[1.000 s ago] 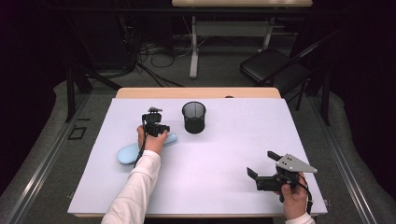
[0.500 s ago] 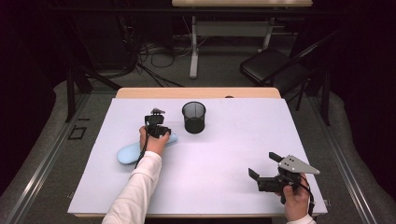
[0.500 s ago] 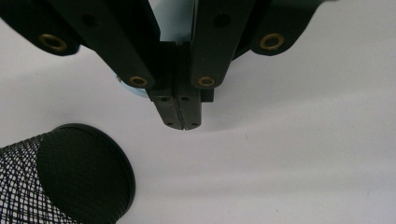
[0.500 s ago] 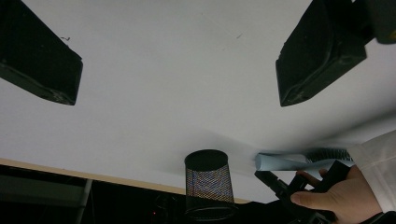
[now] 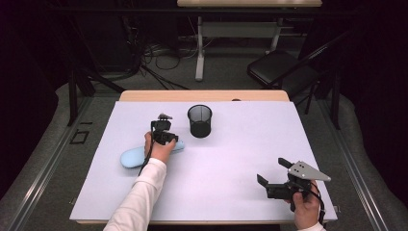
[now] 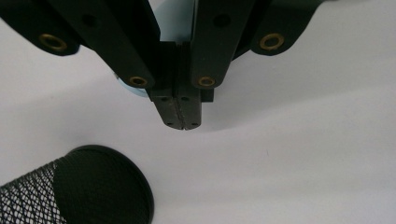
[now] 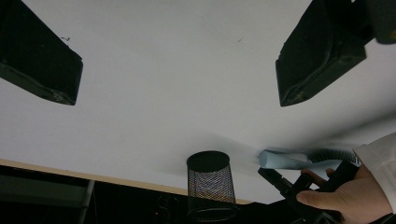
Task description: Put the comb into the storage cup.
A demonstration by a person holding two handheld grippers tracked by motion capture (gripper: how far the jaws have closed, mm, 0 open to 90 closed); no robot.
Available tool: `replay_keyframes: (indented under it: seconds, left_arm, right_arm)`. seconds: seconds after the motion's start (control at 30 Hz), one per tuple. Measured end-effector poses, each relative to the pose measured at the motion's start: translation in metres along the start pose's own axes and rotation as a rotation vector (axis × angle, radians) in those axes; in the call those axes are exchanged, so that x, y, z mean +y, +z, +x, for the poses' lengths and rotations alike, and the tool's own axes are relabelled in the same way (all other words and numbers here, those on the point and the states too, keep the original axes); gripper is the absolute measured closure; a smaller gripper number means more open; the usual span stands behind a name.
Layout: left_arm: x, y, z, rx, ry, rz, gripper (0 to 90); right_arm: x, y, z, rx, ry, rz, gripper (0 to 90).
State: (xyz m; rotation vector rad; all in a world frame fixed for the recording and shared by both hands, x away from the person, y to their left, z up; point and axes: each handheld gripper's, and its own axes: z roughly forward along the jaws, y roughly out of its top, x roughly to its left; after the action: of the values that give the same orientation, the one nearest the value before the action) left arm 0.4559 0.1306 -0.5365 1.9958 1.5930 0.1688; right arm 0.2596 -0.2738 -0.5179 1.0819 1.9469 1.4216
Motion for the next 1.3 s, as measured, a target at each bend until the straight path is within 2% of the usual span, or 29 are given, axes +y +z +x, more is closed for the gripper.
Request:
replay_keyframes:
  seconds: [0.27, 0.37, 0.5, 0.67, 0.83, 1.03, 1.3]
  left_arm:
    - [-0.012, -0.004, -0.006, -0.009, 0.053, 0.027, 90.0]
    - [-0.019, -0.008, -0.008, -0.026, 0.068, 0.036, 90.0]
    - [-0.029, -0.012, -0.01, -0.034, 0.104, 0.048, 90.0]
    - [-0.038, -0.016, -0.011, -0.048, 0.124, 0.057, 90.0]
    - [-0.048, -0.023, -0.015, -0.053, 0.161, 0.06, 90.0]
    - [-0.064, -0.034, -0.018, -0.065, 0.223, 0.061, 90.0]
    - [-0.082, -0.047, -0.017, -0.068, 0.261, 0.058, 90.0]
  right_arm:
    - [0.0, -0.001, 0.001, -0.007, 0.0, 0.005, 0.3]
    - [0.0, -0.001, 0.001, -0.006, 0.003, 0.004, 0.3]
    - [0.0, 0.0, 0.0, -0.005, -0.001, 0.008, 0.3]
    - [0.0, 0.001, 0.001, -0.001, -0.001, 0.014, 0.4]
    - [0.0, 0.002, 0.002, 0.004, -0.009, 0.013, 0.3]
    - [0.0, 0.002, 0.002, 0.003, -0.004, 0.014, 0.4]
    - [0.0, 0.002, 0.003, 0.005, -0.006, 0.017, 0.3]
